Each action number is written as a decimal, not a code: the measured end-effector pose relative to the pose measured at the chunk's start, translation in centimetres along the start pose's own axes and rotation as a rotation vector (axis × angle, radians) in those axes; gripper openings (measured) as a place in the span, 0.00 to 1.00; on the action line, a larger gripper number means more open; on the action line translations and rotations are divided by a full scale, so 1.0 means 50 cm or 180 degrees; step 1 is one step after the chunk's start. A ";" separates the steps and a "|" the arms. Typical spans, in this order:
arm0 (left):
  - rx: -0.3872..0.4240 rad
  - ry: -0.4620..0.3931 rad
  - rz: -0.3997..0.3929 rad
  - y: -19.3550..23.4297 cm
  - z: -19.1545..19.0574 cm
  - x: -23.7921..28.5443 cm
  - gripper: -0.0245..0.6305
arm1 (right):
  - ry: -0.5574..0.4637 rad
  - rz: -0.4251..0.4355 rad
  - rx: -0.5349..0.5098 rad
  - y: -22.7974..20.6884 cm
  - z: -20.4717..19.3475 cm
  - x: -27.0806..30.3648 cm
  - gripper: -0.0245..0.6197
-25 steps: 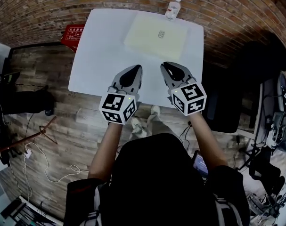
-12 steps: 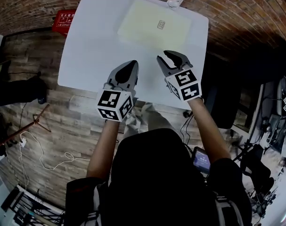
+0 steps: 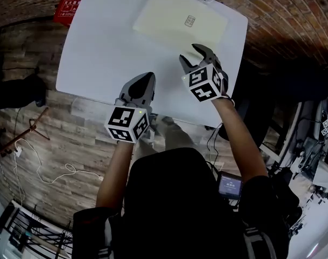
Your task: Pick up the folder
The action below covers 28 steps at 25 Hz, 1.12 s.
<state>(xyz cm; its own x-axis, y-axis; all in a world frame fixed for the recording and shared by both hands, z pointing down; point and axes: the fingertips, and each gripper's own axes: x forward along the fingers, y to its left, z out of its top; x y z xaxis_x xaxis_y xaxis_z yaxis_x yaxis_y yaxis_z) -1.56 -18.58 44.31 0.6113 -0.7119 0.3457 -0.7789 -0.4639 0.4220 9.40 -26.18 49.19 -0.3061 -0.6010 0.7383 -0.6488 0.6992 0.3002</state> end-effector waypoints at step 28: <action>-0.0278 0.0085 0.0006 0.007 -0.096 0.006 0.06 | 0.0312 -0.0256 -0.0774 -0.008 -0.069 0.103 0.39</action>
<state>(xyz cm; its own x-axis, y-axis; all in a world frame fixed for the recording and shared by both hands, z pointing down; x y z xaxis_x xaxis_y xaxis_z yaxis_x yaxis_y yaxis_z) -1.00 -16.41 48.61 0.6143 -0.6978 0.3684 -0.7656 -0.4141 0.4923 10.48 -28.20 54.93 -0.1839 -0.6264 0.7575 -0.4784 0.7302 0.4878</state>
